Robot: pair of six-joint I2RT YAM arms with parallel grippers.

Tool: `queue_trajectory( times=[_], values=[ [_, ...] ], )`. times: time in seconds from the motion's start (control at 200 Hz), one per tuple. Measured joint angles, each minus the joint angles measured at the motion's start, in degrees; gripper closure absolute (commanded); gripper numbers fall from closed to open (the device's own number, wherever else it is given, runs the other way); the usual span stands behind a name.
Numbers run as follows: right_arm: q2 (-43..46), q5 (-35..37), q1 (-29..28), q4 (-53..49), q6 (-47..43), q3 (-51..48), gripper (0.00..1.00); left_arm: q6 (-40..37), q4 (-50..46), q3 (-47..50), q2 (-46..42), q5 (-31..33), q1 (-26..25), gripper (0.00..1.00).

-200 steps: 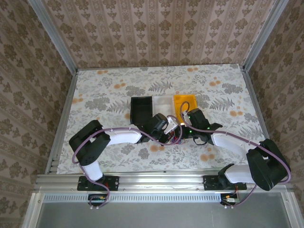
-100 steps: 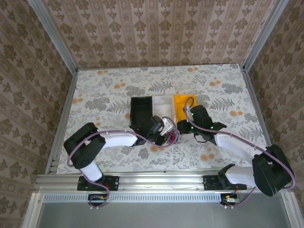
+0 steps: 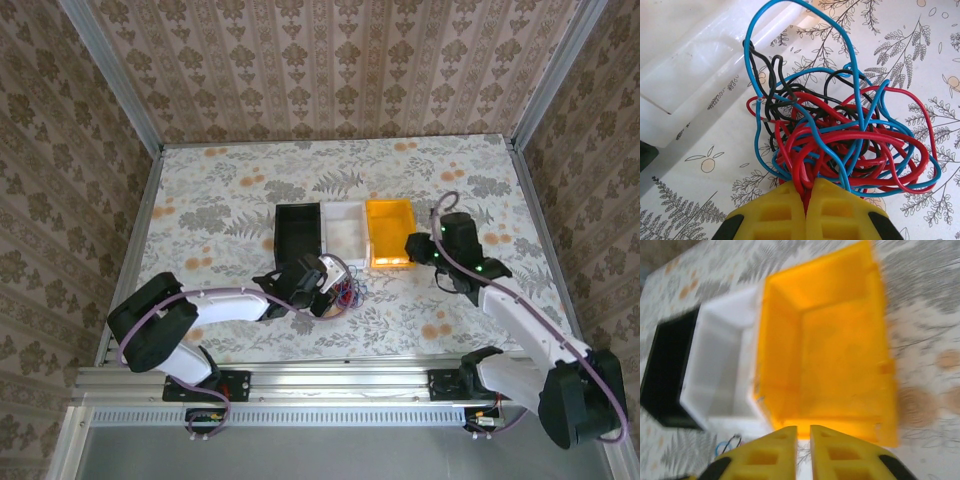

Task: Untangle the cables

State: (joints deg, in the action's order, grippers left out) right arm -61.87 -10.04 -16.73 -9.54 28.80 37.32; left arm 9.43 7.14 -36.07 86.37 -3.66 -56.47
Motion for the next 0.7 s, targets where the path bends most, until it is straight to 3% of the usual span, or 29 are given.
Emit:
queue_trajectory(
  times=[0.13,0.205,0.325,0.7],
  values=[
    [-6.73,-6.01,-7.87,-0.61,-3.26,2.73,0.57,-0.57,0.24,0.07,0.02,-0.04,0.00,1.00],
    [-10.19,-8.74,-11.98,-0.74,-4.68,3.52,0.52,-0.87,0.28,0.07,0.04,-0.02,0.00,1.00],
    [-14.97,-10.64,-15.61,-0.96,-5.55,4.13,0.51,-1.33,0.42,0.07,0.11,0.00,-0.02,1.00],
    [-26.53,-12.74,-15.80,-0.79,-6.91,9.49,0.55,-1.86,0.70,0.09,0.26,0.02,-0.07,1.00]
  ],
)
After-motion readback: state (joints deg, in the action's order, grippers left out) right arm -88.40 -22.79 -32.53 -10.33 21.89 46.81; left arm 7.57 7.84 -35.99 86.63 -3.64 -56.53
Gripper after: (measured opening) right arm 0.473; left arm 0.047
